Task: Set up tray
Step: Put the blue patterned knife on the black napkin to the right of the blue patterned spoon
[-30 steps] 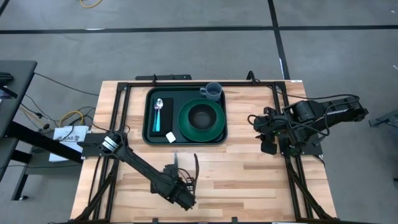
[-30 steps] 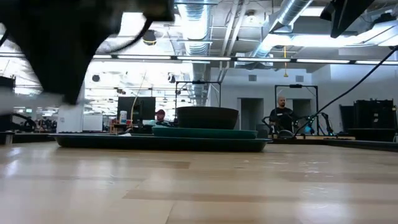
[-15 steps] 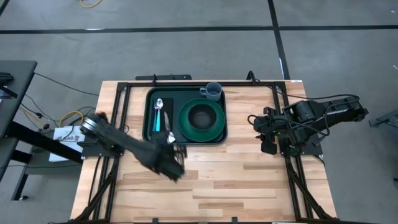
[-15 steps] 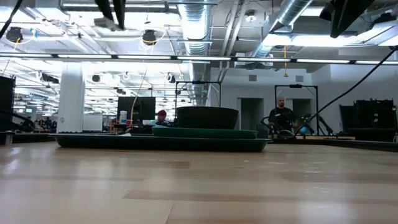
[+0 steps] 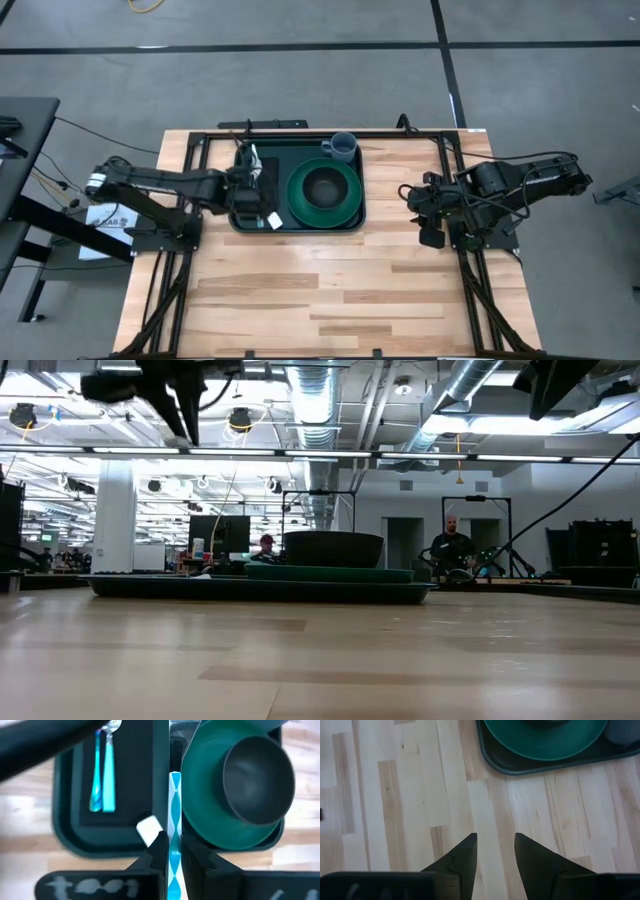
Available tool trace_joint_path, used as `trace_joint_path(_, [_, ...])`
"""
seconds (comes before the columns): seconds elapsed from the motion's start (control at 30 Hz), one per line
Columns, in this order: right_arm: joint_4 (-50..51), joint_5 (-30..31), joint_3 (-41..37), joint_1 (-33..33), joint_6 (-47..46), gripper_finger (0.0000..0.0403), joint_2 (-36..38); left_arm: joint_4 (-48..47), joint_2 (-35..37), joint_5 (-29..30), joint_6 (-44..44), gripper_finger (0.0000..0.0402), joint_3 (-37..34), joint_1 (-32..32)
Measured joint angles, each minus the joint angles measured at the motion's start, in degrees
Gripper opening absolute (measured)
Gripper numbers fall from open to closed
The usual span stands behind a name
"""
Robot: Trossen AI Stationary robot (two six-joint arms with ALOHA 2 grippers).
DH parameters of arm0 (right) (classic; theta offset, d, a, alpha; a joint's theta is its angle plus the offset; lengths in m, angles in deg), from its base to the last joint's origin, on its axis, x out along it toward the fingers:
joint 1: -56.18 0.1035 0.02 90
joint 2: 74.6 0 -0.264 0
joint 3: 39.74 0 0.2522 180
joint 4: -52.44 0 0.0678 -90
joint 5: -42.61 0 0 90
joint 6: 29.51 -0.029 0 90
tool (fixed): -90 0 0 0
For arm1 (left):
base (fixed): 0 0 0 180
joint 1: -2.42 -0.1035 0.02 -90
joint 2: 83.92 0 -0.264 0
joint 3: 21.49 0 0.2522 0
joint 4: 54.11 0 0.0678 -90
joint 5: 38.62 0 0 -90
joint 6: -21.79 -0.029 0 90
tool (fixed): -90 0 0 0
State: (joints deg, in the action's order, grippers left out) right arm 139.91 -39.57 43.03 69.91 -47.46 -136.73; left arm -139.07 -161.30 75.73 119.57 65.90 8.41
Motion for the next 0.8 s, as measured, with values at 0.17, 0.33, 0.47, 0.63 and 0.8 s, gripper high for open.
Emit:
trace_joint_path(0.17, [-1.2,-0.2,0.0,0.0,0.0,0.0122,0.0,12.0,4.6,-3.8,-9.2,0.0011,-8.3,-6.8])
trace_joint_path(0.33, [-1.7,-0.6,0.0,0.0,0.2,0.0122,0.0,22.3,5.1,-8.6,-17.0,0.0011,-13.7,-13.2])
trace_joint_path(0.47, [-3.0,-2.5,0.0,0.0,1.8,0.0122,1.0,22.9,5.1,-10.4,-21.0,0.0011,-14.9,-17.7])
trace_joint_path(0.63, [-5.6,-3.4,0.0,0.0,2.5,0.0122,3.5,22.6,5.0,-14.4,-26.9,0.0011,-15.0,-23.4])
trace_joint_path(0.8, [-6.6,-3.3,0.0,0.0,1.9,0.0122,6.8,22.3,2.1,-17.8,-32.0,0.0011,-15.0,-28.0])
